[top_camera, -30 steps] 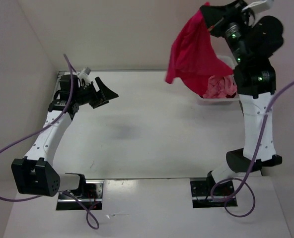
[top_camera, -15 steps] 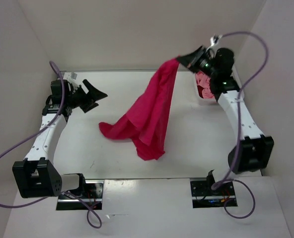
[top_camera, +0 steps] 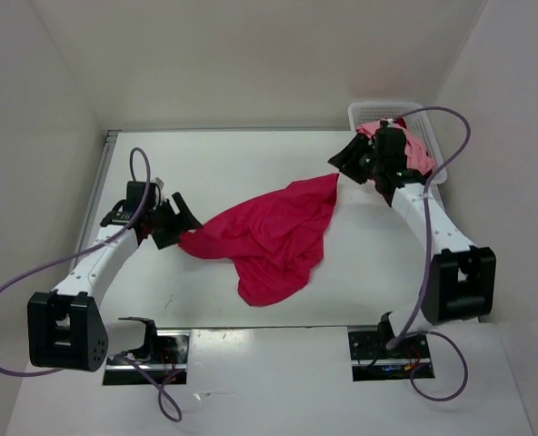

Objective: Fold and stack the t-shirts
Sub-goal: Move the tshirt to the center of the board, then flatten out the tshirt

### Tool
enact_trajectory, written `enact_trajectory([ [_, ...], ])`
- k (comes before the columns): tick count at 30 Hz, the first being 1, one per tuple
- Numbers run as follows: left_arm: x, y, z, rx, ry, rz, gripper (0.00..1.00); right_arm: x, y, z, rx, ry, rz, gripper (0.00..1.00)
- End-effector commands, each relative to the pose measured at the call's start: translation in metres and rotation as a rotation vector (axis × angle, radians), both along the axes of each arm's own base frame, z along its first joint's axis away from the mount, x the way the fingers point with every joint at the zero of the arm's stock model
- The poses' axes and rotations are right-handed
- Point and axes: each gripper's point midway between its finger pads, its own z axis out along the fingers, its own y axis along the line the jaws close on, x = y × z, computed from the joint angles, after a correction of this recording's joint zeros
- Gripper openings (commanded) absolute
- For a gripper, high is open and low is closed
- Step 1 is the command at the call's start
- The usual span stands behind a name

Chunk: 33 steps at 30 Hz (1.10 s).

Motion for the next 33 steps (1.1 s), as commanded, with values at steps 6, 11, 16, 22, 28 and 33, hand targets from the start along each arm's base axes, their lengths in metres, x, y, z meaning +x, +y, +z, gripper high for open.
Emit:
enact_trajectory([
  [6,-0.001,0.015,-0.046,0.026,0.088,0.153,0.84,-0.139,0.113,-0.094,-0.180,0.271,0.367,0.27],
  [11,0.015,0.014,-0.061,0.022,0.098,0.160,0.82,-0.184,0.145,-0.125,-0.225,0.354,0.484,0.50],
  [16,0.021,0.006,-0.076,0.022,0.126,0.144,0.66,-0.211,0.138,-0.153,-0.287,0.453,0.485,0.59],
  [22,0.026,0.002,-0.082,0.023,0.128,0.135,0.41,-0.216,0.136,-0.174,-0.322,0.499,0.487,0.60],
  [28,0.044,0.000,-0.048,0.008,0.039,0.123,0.12,-0.201,0.153,-0.168,-0.305,0.468,0.517,0.25],
  [33,0.056,-0.001,0.009,-0.004,-0.089,0.116,0.02,-0.174,0.160,-0.112,-0.293,0.305,0.482,0.03],
])
